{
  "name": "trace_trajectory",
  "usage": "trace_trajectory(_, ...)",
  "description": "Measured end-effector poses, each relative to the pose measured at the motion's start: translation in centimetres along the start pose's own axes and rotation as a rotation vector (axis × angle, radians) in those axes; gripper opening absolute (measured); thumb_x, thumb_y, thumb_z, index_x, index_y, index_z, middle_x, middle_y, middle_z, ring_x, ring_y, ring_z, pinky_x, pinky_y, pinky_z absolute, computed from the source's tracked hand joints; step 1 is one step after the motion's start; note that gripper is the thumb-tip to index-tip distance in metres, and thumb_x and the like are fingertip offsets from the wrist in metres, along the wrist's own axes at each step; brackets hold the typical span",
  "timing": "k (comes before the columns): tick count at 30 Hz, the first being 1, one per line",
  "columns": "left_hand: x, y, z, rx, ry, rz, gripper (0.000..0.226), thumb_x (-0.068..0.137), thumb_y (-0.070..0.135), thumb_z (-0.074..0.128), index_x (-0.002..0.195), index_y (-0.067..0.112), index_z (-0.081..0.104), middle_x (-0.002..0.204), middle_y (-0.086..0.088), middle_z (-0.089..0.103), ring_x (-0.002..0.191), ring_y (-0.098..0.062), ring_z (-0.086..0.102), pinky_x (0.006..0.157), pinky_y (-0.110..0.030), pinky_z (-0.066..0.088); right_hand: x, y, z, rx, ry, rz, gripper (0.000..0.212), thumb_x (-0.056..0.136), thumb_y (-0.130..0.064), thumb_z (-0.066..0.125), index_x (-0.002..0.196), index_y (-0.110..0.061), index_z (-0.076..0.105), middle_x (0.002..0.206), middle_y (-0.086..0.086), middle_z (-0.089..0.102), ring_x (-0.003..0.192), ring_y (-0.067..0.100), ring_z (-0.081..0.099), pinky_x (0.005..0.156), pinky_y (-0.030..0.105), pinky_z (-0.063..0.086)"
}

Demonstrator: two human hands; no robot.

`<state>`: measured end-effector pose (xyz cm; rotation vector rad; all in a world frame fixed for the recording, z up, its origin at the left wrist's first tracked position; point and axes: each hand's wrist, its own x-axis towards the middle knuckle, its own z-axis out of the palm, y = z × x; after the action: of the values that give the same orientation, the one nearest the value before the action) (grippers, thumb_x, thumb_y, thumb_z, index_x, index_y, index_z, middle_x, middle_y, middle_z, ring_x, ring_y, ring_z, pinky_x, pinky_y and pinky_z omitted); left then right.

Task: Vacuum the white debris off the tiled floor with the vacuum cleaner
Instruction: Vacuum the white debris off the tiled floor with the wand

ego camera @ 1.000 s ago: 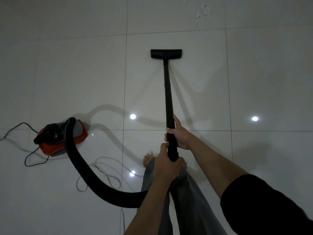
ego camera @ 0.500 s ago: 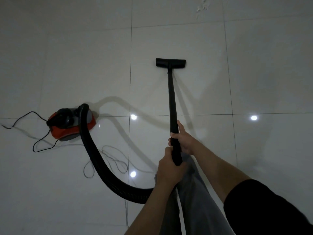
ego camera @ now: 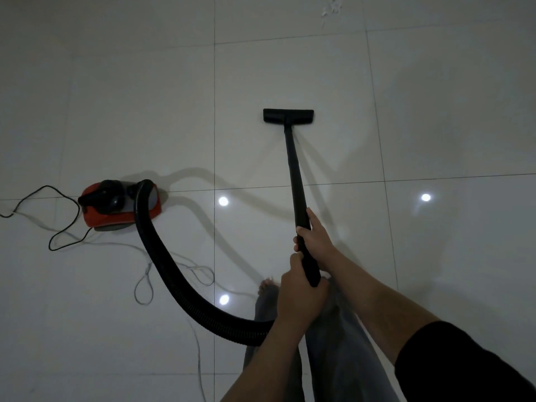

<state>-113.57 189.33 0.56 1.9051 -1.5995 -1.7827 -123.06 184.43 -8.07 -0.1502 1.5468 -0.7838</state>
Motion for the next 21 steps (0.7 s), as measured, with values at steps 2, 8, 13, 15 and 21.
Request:
trace_trajectory(2,0.0,0.9,0.7,0.029,-0.004,0.021,0.031,0.082,0.019,0.063,0.107,0.02,0.045,0.076,0.009,0.057,0.063,-0.007,0.057,0.049,-0.013,0.042,0.1,-0.3,-1.2,-0.004,0.005,-0.014,0.068,0.1,-0.003,0.044,0.155,-0.032,0.017,0.077,0.012,0.05,0.06,0.019,0.048,0.047,0.024,0.046)
trace_trajectory(8,0.6,3.8,3.9,0.063,-0.002,0.068,0.031,0.084,0.018,0.062,0.11,0.019,0.044,0.077,0.008,0.058,0.061,-0.004,0.055,0.047,-0.009,0.04,0.7,-1.6,-5.3,-0.001,0.029,-0.031,0.068,0.099,-0.003,0.044,0.155,-0.031,0.017,0.077,0.012,0.049,0.06,0.018,0.049,0.052,0.027,0.047)
trace_trajectory(13,2.0,6.7,7.5,0.013,0.009,0.036,0.029,0.082,0.017,0.063,0.104,0.018,0.045,0.075,0.005,0.059,0.061,-0.009,0.056,0.054,-0.022,0.047,1.4,-3.7,-9.6,-0.024,0.012,-0.039,0.068,0.1,-0.002,0.043,0.155,-0.03,0.016,0.079,0.012,0.049,0.061,0.019,0.049,0.05,0.025,0.048)
trace_trajectory(15,2.6,8.0,9.2,0.008,0.016,0.034,0.03,0.081,0.016,0.063,0.104,0.019,0.045,0.072,0.005,0.057,0.059,-0.008,0.055,0.052,-0.022,0.045,1.8,-4.6,-11.3,-0.038,0.006,-0.043,0.067,0.1,-0.002,0.043,0.155,-0.03,0.017,0.08,0.012,0.048,0.062,0.018,0.049,0.052,0.026,0.048)
trace_trajectory(21,5.1,11.9,12.8,-0.004,0.013,0.037,0.032,0.08,0.013,0.064,0.102,0.023,0.043,0.071,0.007,0.056,0.055,-0.006,0.052,0.047,-0.013,0.042,3.7,-7.7,-15.9,-0.032,-0.008,-0.038,0.067,0.099,-0.001,0.044,0.154,-0.031,0.02,0.079,0.011,0.047,0.062,0.017,0.048,0.053,0.028,0.048)
